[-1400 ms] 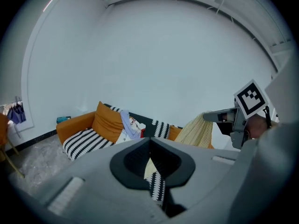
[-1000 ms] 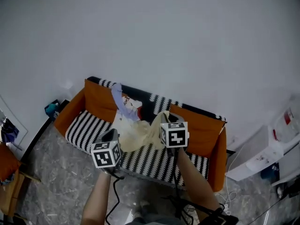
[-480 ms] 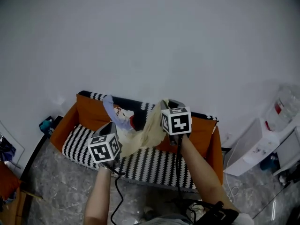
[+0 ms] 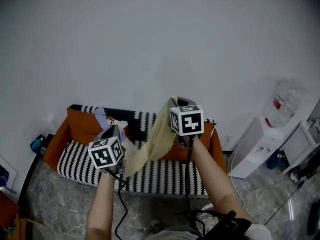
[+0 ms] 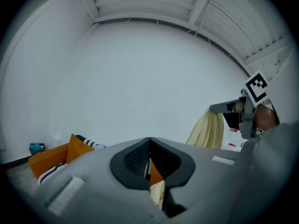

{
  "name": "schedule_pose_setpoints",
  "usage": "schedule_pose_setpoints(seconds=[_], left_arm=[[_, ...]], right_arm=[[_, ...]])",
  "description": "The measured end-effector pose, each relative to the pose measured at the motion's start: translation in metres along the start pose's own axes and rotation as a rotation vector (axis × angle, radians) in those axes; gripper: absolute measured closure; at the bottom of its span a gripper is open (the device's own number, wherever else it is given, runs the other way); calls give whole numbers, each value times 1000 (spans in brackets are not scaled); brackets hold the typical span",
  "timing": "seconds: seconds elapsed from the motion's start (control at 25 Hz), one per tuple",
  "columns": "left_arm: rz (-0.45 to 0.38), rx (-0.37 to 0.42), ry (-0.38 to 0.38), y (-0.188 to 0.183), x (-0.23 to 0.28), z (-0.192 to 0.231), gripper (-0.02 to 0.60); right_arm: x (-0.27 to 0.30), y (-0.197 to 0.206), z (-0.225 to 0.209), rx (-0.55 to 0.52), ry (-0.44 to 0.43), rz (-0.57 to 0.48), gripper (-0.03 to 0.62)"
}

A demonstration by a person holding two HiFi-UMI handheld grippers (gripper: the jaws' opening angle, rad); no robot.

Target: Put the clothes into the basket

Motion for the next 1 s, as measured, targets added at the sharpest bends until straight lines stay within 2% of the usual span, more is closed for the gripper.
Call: schedule_pose_setpoints(seconds=[0.24,0.52,0.72,1.0], left_arm=[[4,24,77,-1,-8,-25,575],[-15,95,201,-3,-23,-89,575],[-21,114,260,-4,-29,-131,575],[-27,150,339,2,-61,-195,575]], right_arm=[[-45,-9,-15,20,96,-17,554],[-109,-14,-48,34,202,-50,556],[-161,-18,-71,60,270,-87,556],[-244,-31,-91,34,332,-116,557]])
Point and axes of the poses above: the fingertips, and each gripper's own axes: x forward along the fingers, z to its left, y out of its underside, the point moved 2 cm from there along -x, backward along the fingers, and after that the axes turned 10 degrees about -y, right-handed, at the moved point
